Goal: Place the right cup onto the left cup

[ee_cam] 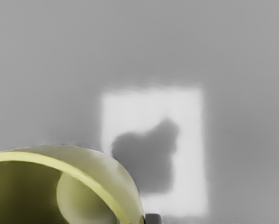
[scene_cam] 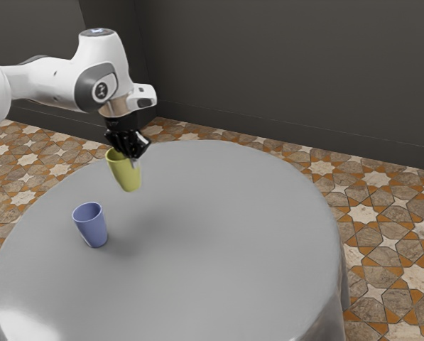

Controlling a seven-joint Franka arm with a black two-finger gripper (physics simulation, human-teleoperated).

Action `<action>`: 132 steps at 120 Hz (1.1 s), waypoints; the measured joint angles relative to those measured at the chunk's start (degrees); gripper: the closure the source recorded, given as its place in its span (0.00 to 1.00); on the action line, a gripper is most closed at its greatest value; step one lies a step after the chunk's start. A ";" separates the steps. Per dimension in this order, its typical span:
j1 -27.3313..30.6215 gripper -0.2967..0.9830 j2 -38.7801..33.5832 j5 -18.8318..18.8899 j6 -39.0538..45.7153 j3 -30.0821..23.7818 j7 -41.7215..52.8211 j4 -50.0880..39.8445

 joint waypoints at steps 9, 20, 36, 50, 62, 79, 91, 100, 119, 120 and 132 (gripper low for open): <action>0.01 0.84 -1.51 0.04 0.70 0.20 -0.17 -2.23; -0.02 0.84 -2.33 0.07 1.26 0.95 -0.34 -3.49; 0.15 0.84 -3.15 0.12 1.72 2.35 -0.52 -4.89; 0.34 0.84 -3.34 0.14 1.95 3.03 -0.64 -5.66; 0.77 0.84 -3.93 0.15 2.13 3.21 -0.73 -6.85; 1.10 0.84 -5.31 0.16 2.79 3.23 -0.86 -8.85; 1.45 0.84 -5.74 0.16 3.19 3.23 -0.93 -9.56; 1.85 0.84 -5.95 0.20 3.40 3.22 -0.96 -9.72; 3.10 0.84 -6.86 0.27 3.66 3.21 -1.03 -10.82; 3.17 0.84 -6.97 0.28 3.67 3.21 -1.03 -10.96; 4.04 0.84 -8.03 0.34 3.96 3.17 -1.09 -12.46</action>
